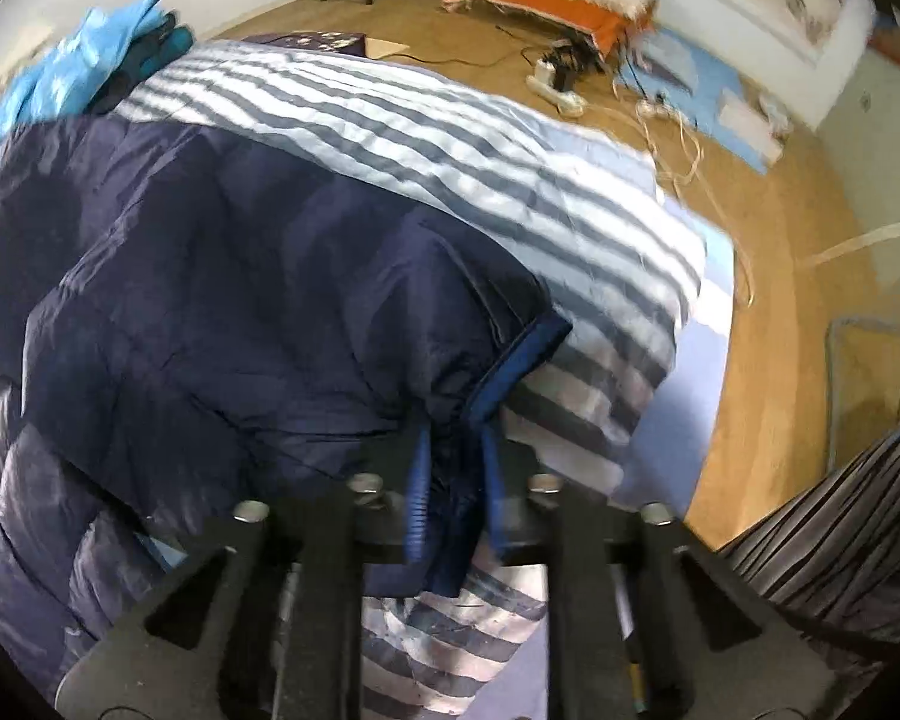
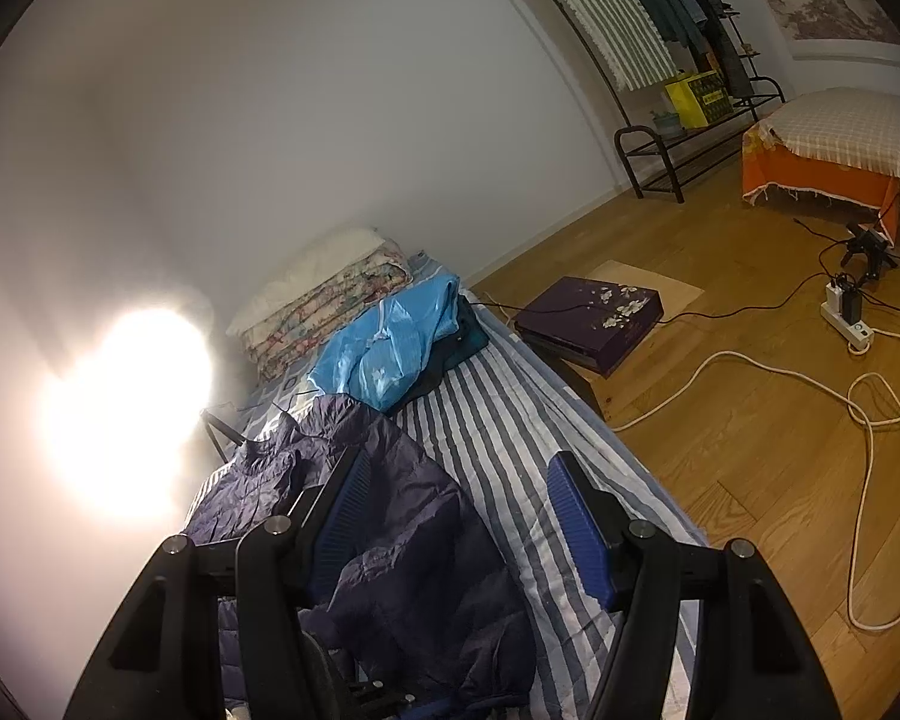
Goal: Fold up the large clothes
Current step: 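Lay the held sleeve across the jacket body and open the left tool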
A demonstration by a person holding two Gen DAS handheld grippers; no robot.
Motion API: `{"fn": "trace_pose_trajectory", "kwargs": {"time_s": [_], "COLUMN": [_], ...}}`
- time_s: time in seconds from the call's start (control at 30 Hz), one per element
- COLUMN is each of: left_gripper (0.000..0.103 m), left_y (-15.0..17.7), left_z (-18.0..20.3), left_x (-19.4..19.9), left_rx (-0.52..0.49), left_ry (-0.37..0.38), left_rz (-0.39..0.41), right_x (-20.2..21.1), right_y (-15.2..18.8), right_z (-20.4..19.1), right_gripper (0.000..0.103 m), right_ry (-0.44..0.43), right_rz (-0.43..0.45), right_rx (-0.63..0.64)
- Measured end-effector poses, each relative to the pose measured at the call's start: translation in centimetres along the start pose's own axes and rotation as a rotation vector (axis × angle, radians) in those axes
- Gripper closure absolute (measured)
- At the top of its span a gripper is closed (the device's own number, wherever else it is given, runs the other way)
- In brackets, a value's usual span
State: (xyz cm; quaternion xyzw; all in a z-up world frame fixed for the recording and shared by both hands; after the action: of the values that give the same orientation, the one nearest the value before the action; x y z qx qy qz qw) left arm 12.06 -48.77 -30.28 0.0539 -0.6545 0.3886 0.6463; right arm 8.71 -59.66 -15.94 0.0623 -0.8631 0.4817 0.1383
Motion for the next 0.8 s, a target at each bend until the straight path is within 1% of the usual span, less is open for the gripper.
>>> {"fn": "trace_pose_trajectory", "kwargs": {"time_s": [0.13, 0.2, 0.33, 0.43, 0.63, 0.7, 0.8], "left_gripper": [0.096, 0.096, 0.097, 0.097, 0.097, 0.097, 0.097], "left_y": [-1.2, -2.0, -3.1, -3.3, -3.3, -2.8, -2.3], "left_z": [-1.7, -3.1, -6.5, -10.5, -18.1, -20.9, -24.4], "left_x": [2.7, 4.8, 8.9, 12.1, 16.8, 18.4, 19.7], "left_rx": [0.101, 0.163, 0.256, 0.345, 0.477, 0.511, 0.554], "left_ry": [0.072, 0.107, 0.139, 0.154, 0.138, 0.111, 0.072], "left_rz": [0.067, 0.115, 0.192, 0.249, 0.34, 0.372, 0.403], "right_x": [-0.4, -0.7, -1.5, -2.4, -4.7, -5.8, -7.5], "right_y": [0.2, 0.4, 0.6, 0.8, 1.8, 2.3, 3.3], "right_z": [-0.1, -0.3, -1.2, -2.3, -5.8, -7.0, -9.3], "right_gripper": [0.038, 0.038, 0.038, 0.038, 0.038, 0.038, 0.038], "right_ry": [-0.001, 0.002, 0.004, -0.001, -0.02, -0.03, -0.051], "right_rz": [-0.011, -0.022, -0.04, -0.061, -0.114, -0.138, -0.182], "right_rx": [0.003, 0.009, 0.022, 0.043, 0.114, 0.133, 0.179]}}
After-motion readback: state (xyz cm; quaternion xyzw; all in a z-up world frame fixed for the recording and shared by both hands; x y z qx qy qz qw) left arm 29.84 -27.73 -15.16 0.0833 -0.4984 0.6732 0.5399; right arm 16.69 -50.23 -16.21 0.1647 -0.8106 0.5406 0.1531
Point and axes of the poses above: each gripper's, at about its wrist camera, not at the fingertips, and x roughly against the way its jaws point, z to its right, y to its underside, the point moved 8 cm from there along -x, roughly the way its jaws point, and after that the axes turned 3 degrees about x, right-handed, at the moved point
